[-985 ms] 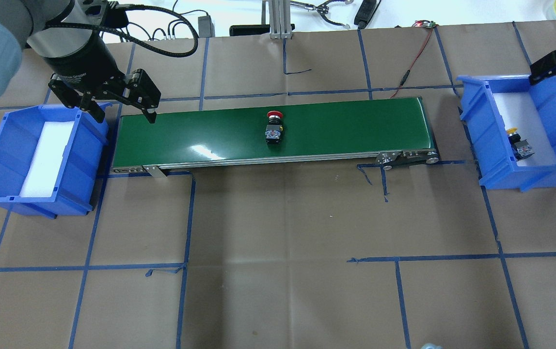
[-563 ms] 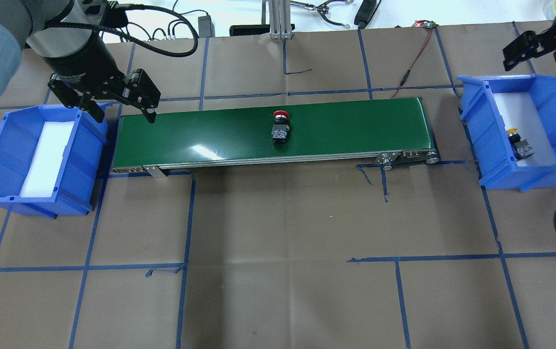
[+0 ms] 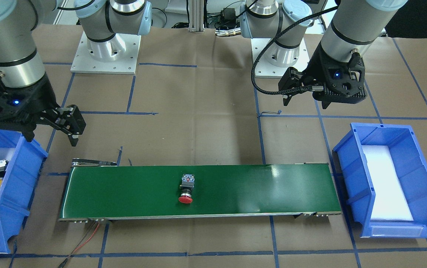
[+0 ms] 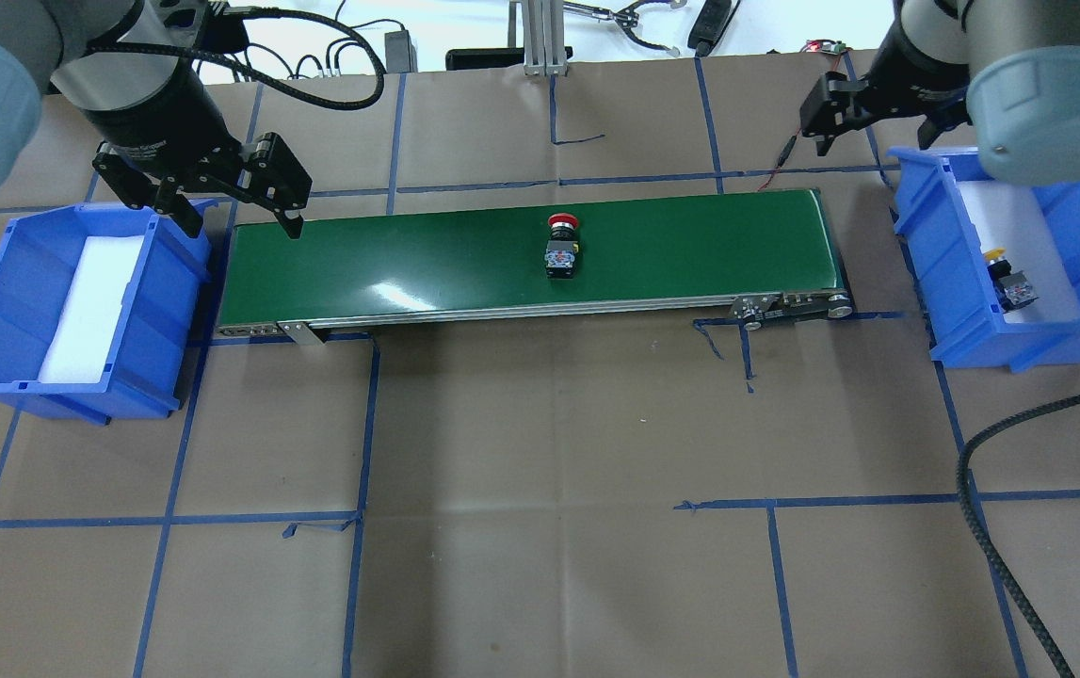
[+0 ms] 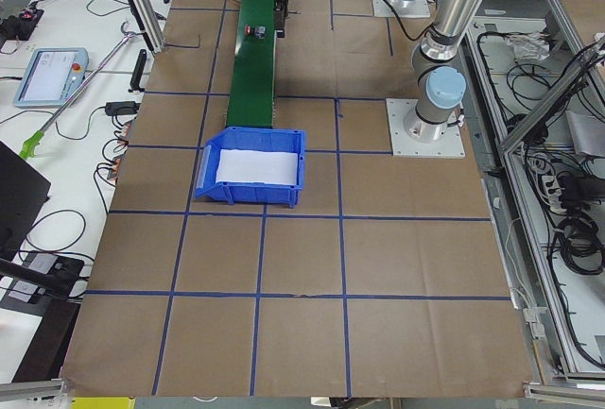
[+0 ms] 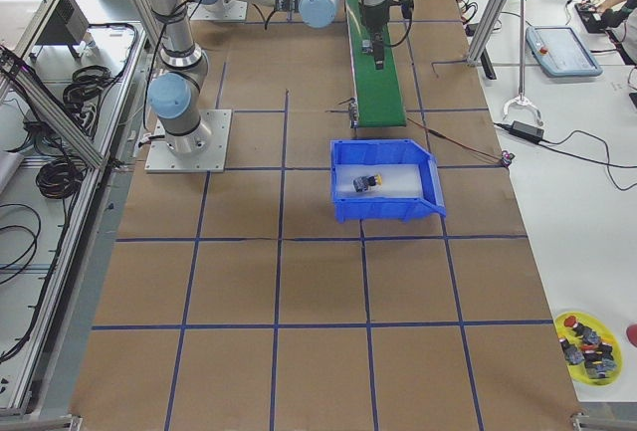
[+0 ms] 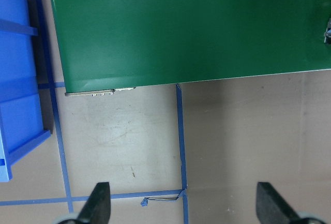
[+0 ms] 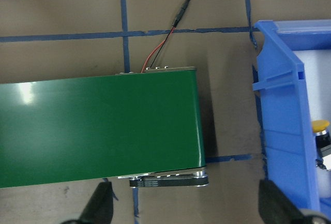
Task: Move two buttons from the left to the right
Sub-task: 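Move the right gripper down onto the red button on the conveyor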
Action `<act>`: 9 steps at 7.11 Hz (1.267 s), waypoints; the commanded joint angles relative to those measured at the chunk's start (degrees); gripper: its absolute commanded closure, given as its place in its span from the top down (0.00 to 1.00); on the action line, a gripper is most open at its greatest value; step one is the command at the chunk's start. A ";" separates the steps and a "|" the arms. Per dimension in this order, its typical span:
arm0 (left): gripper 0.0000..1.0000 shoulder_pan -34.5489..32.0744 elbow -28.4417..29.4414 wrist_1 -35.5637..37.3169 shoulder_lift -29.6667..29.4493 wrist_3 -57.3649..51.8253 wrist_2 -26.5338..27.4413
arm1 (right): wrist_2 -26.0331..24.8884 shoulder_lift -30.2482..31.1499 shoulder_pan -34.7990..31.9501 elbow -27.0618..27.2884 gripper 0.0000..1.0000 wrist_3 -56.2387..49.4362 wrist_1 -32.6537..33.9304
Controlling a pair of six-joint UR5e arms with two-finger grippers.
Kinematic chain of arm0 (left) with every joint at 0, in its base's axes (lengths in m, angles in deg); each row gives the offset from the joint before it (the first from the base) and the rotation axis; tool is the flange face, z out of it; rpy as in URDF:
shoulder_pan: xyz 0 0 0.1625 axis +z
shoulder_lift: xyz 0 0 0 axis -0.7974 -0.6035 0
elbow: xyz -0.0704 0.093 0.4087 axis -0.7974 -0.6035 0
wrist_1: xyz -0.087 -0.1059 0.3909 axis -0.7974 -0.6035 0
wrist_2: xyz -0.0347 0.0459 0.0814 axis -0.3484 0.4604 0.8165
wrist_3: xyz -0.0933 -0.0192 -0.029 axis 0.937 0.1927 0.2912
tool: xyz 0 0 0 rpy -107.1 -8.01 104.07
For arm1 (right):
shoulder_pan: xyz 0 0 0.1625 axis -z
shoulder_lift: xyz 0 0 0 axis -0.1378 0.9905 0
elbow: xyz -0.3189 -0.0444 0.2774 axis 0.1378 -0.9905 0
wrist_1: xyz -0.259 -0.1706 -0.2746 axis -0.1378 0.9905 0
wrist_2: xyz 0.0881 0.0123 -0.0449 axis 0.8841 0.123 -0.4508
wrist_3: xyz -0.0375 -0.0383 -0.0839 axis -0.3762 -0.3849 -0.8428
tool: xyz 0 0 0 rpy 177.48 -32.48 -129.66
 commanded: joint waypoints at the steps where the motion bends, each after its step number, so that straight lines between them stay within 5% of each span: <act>1: 1.00 0.00 0.03 0.00 0.00 0.00 0.00 | 0.08 -0.12 -2.40 0.72 1.00 3.15 -0.22; 6: 1.00 0.00 -0.15 0.00 0.09 2.02 0.09 | 2.09 -4.75 -2.49 2.49 1.00 3.15 1.62; 9: 1.00 0.00 -0.06 0.09 0.17 2.02 0.18 | 5.88 -9.68 -2.57 2.40 1.00 3.24 8.56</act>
